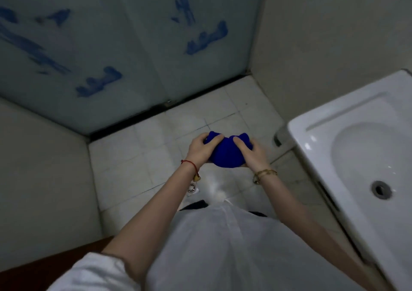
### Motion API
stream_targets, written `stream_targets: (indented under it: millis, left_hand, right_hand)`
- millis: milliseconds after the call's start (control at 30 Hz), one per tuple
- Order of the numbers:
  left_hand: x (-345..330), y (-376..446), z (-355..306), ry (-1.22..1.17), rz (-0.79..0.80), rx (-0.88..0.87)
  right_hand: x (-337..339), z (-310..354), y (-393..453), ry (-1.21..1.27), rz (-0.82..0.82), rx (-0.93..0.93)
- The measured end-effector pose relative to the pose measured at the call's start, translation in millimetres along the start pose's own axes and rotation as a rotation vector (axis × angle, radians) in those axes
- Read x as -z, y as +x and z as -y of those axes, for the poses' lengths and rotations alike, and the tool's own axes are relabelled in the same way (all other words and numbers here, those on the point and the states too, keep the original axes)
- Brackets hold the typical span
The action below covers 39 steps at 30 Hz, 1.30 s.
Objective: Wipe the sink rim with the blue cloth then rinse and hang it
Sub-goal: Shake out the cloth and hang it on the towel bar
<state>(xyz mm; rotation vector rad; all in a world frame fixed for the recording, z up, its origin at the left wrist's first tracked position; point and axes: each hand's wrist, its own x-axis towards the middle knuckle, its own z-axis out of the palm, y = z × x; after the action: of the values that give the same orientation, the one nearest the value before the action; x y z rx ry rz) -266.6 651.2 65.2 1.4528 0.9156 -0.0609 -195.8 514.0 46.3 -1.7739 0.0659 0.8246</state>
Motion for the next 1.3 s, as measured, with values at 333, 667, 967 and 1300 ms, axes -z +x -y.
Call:
stream_targets:
  millis: [333,667,967,1300]
  left_hand:
    - [213,28,-8,-0.019,-0.043,0.024]
    - [292,113,-63,-0.165,0.077,0.017]
    - [314,231,-174,0.048,0.420,-0.105]
    - [295,330,-284,0.453,0.772,-0.263]
  right_hand:
    - [-195,64,7,0.061,0.202,0.026]
    - [-252,138,62,0.085,0.177,0.176]
    - [-257,217,148,0.178,-0.076,0.338]
    - [-247,285,206,0.115,-0.268,0.449]
